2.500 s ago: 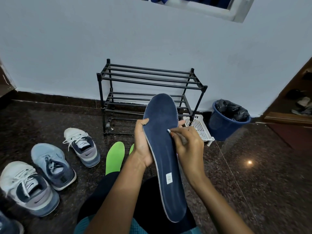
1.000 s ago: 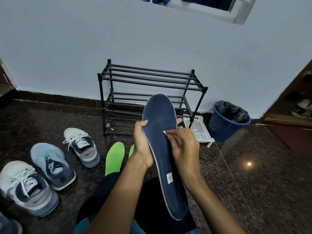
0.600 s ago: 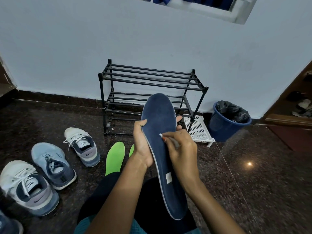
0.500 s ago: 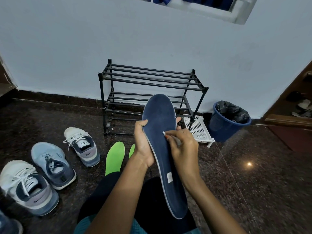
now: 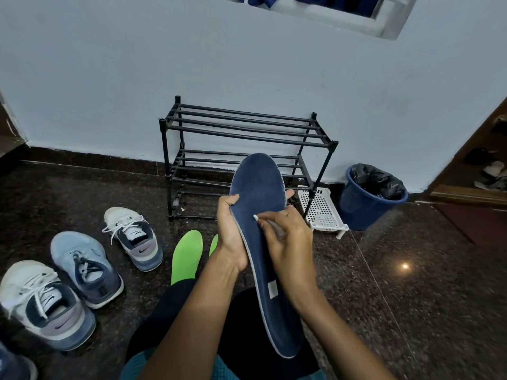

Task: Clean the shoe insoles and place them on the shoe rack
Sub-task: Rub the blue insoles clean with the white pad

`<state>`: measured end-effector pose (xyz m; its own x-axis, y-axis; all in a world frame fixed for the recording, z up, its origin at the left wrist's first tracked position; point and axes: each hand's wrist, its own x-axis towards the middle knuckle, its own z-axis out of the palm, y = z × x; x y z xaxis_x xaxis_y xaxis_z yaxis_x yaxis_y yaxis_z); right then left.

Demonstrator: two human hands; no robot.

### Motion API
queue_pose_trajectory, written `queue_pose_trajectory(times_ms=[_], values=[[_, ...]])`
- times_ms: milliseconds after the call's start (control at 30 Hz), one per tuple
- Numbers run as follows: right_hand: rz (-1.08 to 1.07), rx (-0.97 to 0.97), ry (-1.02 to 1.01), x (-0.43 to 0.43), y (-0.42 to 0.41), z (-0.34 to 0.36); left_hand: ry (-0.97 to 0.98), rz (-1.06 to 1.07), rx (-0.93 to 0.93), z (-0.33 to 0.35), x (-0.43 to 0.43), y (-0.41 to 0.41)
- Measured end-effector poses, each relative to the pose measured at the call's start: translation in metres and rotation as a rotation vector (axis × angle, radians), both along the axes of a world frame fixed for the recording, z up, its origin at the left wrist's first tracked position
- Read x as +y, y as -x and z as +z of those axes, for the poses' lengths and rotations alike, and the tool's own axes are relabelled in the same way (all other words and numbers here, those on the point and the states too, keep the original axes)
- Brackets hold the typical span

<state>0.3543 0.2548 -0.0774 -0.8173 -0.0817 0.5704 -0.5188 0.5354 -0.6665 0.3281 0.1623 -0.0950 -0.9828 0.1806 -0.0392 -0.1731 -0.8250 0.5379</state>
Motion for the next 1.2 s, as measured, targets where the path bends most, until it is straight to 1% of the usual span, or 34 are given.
queue_pose_trajectory(times_ms=[67, 200, 333, 500, 633, 733, 767, 867, 933, 1033, 1200], values=[[0.023, 0.018, -0.024, -0.002, -0.005, -0.003, -0.025, -0.004, 0.016, 0.004, 0.0, -0.002], [0.079, -0.008, -0.069, -0.003, -0.026, -0.009, -0.075, 0.015, 0.018, 0.009, 0.0, -0.005], [0.063, -0.019, -0.092, -0.001, -0.023, -0.007, -0.048, 0.001, 0.022, 0.008, 0.001, -0.005], [-0.014, 0.0, -0.074, -0.001, -0.006, 0.0, -0.013, -0.015, -0.002, 0.006, 0.001, -0.004], [0.037, -0.008, -0.055, -0.003, -0.022, -0.008, -0.044, 0.0, 0.012, 0.01, -0.002, -0.006], [0.076, -0.048, -0.032, -0.001, -0.037, -0.012, -0.072, 0.015, 0.025, 0.013, -0.004, -0.007], [0.063, -0.042, -0.04, 0.0, -0.038, -0.014, -0.073, 0.02, 0.013, 0.014, -0.003, -0.007], [-0.045, 0.024, -0.147, 0.003, -0.034, -0.013, -0.077, 0.008, -0.012, 0.013, 0.0, -0.007], [-0.06, -0.009, -0.085, 0.005, -0.024, -0.009, -0.065, -0.007, -0.02, 0.012, 0.001, -0.008], [-0.065, -0.078, 0.036, 0.008, -0.009, 0.001, 0.027, -0.022, -0.049, 0.014, 0.001, -0.009], [-0.072, -0.102, 0.008, 0.009, -0.001, 0.006, 0.068, -0.001, -0.094, 0.019, 0.001, -0.007]])
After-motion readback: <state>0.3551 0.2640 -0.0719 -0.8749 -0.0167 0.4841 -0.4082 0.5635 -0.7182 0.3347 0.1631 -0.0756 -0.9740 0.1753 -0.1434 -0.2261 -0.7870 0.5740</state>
